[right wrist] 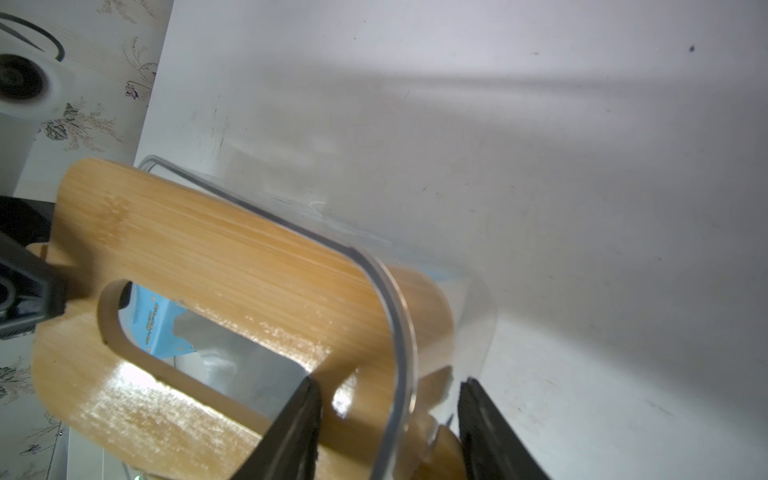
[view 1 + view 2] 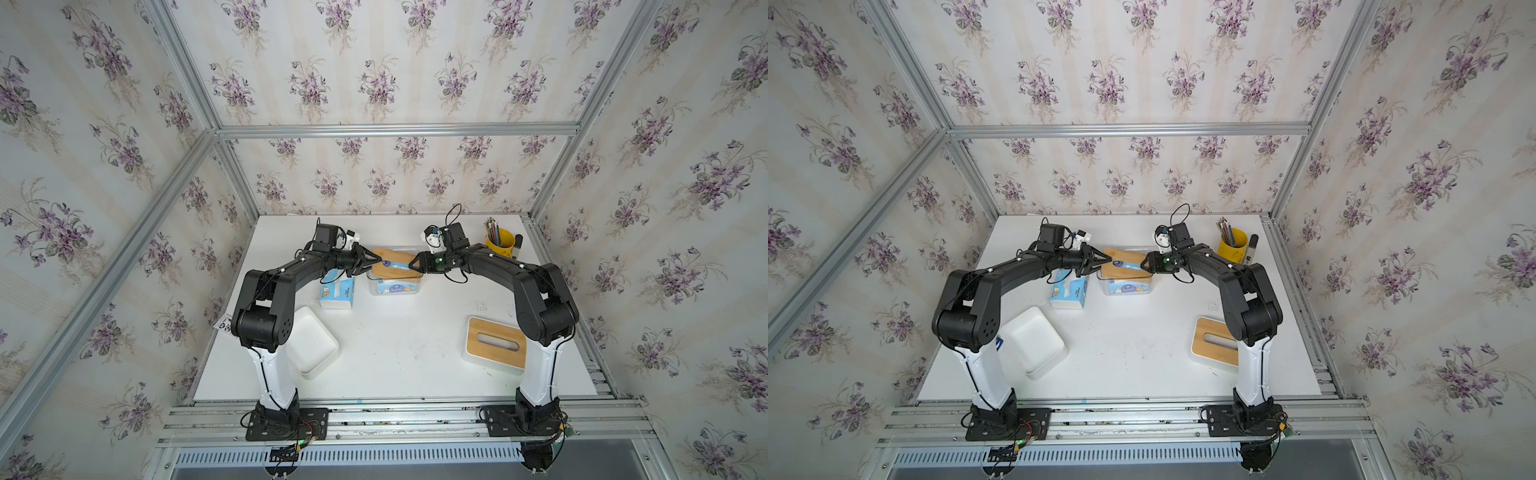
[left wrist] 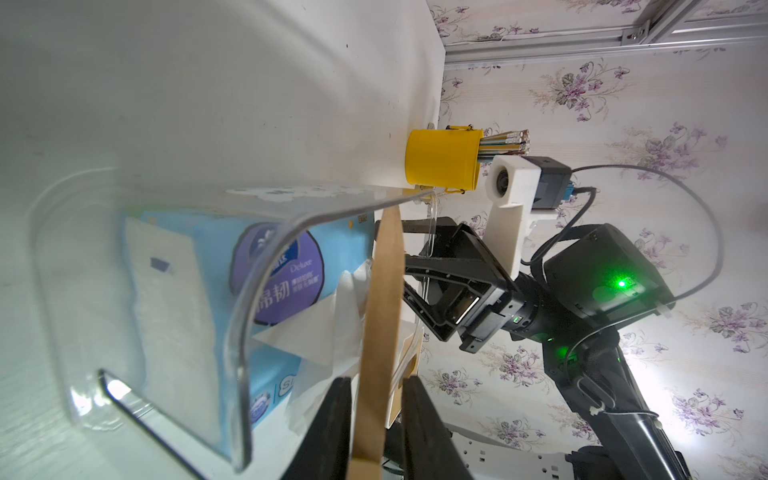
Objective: Put the tissue paper into the tissue box
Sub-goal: Close the box lid on the tissue box.
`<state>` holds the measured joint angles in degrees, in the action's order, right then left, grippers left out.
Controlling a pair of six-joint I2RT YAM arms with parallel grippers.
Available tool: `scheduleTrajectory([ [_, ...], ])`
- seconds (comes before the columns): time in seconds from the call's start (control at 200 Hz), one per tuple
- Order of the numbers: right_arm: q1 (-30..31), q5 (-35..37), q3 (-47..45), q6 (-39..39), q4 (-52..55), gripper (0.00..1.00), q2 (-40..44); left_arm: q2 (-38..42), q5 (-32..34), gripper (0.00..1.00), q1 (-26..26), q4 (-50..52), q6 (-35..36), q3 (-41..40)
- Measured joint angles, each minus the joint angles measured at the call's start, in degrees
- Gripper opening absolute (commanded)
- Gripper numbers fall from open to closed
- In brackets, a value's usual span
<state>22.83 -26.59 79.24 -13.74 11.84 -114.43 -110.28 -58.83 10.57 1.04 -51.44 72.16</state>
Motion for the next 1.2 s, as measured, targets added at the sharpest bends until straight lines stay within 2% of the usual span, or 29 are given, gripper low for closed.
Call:
scheduleTrajectory([
  [0.15,0.0,0.5,0.5,0.1,0.6,0.44,0.0,0.6,0.6,0.43,0.0,4.2,3.3,1.7],
  [0.39,0.0,0.9,0.8,0.2,1.2,0.43,-0.3,2.1,3.5,0.52,-0.5,13.7,9.8,4.9],
  [0.589,-0.2,1.3,0.9,0.2,1.3,0.43,-0.4,4.3,8.1,0.54,-1.1,22.3,16.3,8.2],
  [0.609,-0.2,1.8,0.9,0.4,1.3,0.43,-0.5,4.5,8.4,0.58,-1.2,22.9,16.9,8.4],
  [0.764,-0.3,2.5,1.0,0.7,1.4,0.43,-0.8,6.3,13.2,0.66,-0.8,27.5,21.8,9.9],
  [0.949,-0.3,2.6,1.1,0.7,1.5,0.43,-0.8,3.9,18.2,0.64,0.4,31.7,25.8,11.6],
  [1.199,-0.3,2.5,1.1,0.7,1.5,0.42,-0.9,-1.5,18.3,0.59,1.9,32.0,26.3,15.5],
])
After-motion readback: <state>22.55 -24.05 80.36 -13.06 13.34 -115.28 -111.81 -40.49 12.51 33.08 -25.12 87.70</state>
